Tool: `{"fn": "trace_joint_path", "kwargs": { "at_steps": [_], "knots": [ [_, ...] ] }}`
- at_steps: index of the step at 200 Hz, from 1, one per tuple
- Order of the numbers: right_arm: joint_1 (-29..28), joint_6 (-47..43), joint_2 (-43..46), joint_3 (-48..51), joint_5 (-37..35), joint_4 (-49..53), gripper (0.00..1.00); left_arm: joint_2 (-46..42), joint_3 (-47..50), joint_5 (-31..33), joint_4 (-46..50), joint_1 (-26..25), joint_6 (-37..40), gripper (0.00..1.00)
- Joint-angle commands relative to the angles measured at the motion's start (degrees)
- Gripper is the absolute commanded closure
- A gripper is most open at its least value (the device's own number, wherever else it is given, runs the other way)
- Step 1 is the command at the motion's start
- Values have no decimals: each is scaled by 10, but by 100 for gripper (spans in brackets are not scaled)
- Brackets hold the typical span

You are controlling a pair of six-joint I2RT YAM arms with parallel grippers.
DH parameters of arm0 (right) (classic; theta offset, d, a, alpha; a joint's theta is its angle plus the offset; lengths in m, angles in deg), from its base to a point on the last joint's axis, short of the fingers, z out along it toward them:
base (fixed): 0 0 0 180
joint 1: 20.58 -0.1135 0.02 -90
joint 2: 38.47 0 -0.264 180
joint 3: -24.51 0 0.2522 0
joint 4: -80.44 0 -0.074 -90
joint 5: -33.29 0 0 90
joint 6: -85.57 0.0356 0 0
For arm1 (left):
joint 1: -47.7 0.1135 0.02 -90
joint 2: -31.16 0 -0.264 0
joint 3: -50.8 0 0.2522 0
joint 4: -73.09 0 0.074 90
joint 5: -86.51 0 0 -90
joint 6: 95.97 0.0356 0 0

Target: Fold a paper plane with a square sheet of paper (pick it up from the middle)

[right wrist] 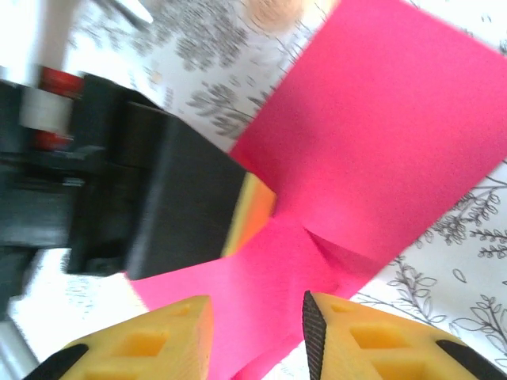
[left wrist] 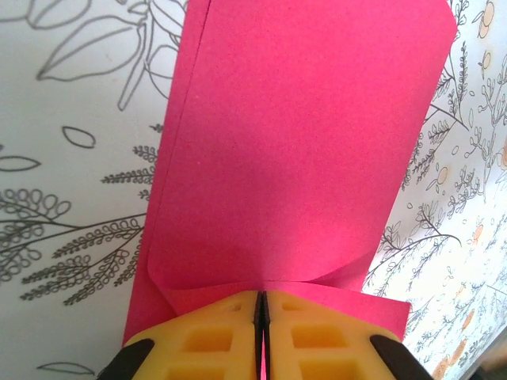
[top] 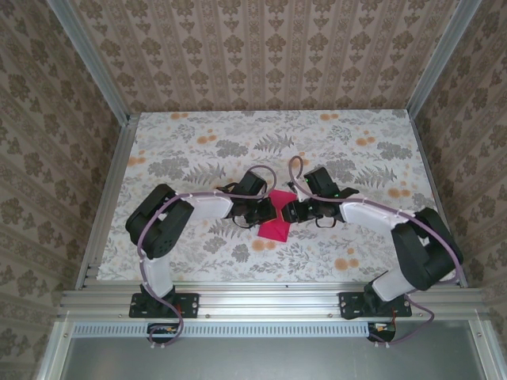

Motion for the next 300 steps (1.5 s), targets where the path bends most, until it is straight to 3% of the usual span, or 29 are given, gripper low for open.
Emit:
{"fn": "trace_joint_path", "kwargs": {
  "at_steps": [1, 25, 42, 99, 152, 300],
  "knots": [
    [-1, 65, 25, 18, 77, 8, 70, 16, 6, 8, 14, -2, 4, 88],
    [-17, 117, 27, 37, 132, -31, 84, 18, 1, 8, 16, -3, 7, 88],
    [-25, 135, 10, 38, 139, -36, 88, 20, 1, 6, 15, -3, 8, 88],
    [-29, 142, -59, 0, 134, 9, 88, 21, 0, 3, 20, -3, 13, 88],
    [-29, 105, -96, -22, 75, 79, 88, 23, -6, 3, 29, -4, 19, 89],
    [-28, 78, -126, -16, 40, 94, 86, 30, -8, 6, 42, -5, 25, 90]
  ]
}}
